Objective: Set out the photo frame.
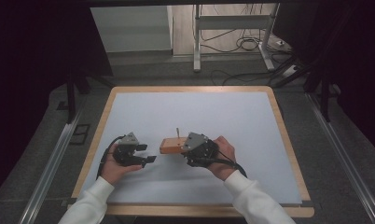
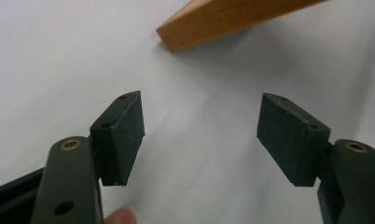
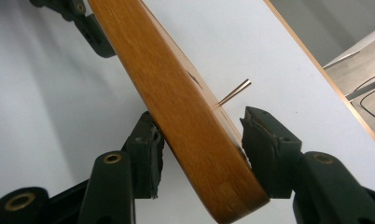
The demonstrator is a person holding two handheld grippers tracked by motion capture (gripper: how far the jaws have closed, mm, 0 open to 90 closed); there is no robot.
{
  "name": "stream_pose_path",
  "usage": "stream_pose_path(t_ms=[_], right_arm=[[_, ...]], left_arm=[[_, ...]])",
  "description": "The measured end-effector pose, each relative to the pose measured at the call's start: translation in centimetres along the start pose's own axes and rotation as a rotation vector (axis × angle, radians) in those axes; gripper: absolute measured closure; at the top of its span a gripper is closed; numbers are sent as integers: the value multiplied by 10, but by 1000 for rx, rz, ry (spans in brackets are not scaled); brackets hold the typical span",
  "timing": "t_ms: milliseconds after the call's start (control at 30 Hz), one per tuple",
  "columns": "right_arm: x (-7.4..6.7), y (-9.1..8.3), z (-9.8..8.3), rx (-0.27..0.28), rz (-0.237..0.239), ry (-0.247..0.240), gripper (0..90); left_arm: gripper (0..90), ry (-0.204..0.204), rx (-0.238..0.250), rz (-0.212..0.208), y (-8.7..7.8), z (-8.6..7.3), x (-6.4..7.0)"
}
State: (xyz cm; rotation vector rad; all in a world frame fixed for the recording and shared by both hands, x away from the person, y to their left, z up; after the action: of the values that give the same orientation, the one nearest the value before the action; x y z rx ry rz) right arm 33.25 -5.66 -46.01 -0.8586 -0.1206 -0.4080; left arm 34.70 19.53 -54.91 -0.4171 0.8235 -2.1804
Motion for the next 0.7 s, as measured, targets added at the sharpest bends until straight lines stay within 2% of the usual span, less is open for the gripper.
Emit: stream_pose_path(t_ms=[133,300,433,467,700], right_arm=[[1,1,3,2,16,3,528],[0,1,10,-9,15,-27,568],[0,2,15,-18,8,-59,593],[0,2,16,-24,2,-81,607],[-2,0,21,-41,-24,-128,647]], left_arm=[[309,9,-5,-4,1,0,1],[307,6,0,-4,-1,0,-2],[305,1,-3,-4,-1,-1,-2],[305,2,-4,-5,-1,-1,-2],[303,3,-15,-6,1,-2,-2]])
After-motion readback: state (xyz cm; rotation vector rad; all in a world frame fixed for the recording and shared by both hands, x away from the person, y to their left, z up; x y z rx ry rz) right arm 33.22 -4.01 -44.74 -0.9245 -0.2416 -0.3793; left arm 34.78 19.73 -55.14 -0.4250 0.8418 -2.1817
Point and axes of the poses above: each handheld gripper's, and its own axes: y roughly forward along the jaws, z roughly out of its top, x roughly to its right, the point moved 3 cm from there along y, roughly forward along the jaws, and after that the axes turned 9 degrees about z, right-handed, at the moved point
